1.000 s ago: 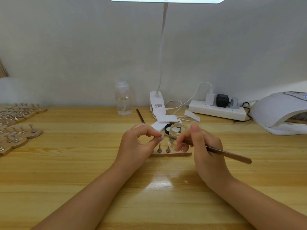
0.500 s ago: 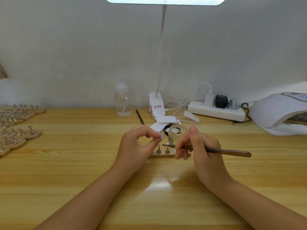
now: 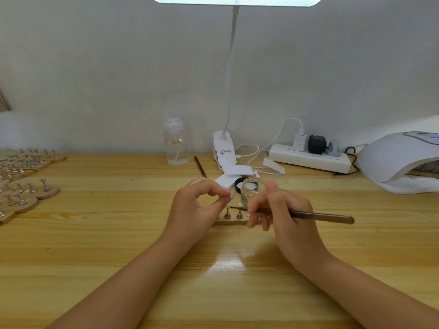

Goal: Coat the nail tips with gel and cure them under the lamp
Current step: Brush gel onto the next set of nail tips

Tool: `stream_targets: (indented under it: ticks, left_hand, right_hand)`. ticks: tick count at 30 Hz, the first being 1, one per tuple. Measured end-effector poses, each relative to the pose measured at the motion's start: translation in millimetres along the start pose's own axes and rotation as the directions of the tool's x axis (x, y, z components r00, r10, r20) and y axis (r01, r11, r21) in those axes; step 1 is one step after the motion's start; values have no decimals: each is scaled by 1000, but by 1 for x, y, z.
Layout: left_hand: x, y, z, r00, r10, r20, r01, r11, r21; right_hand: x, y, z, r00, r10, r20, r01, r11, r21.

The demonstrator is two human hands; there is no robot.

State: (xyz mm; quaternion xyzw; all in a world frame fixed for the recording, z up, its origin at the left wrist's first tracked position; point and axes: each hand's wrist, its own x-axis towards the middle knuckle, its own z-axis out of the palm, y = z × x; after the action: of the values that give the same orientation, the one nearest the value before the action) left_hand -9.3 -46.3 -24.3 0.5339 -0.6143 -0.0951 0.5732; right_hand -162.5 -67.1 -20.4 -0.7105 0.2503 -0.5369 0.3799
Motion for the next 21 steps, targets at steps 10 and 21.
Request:
stream_targets:
  ticks: [10,21]
  left_hand:
    - [0,0,0,999,-31,9,31,999,-8]
    - [0,0,0,1000,-2,20,2,1000,-10]
  right_hand:
    - [-1,0,0,1000,-6,11,6,999,31]
    - [1,3,-2,993,-111,-29,106,985,-136]
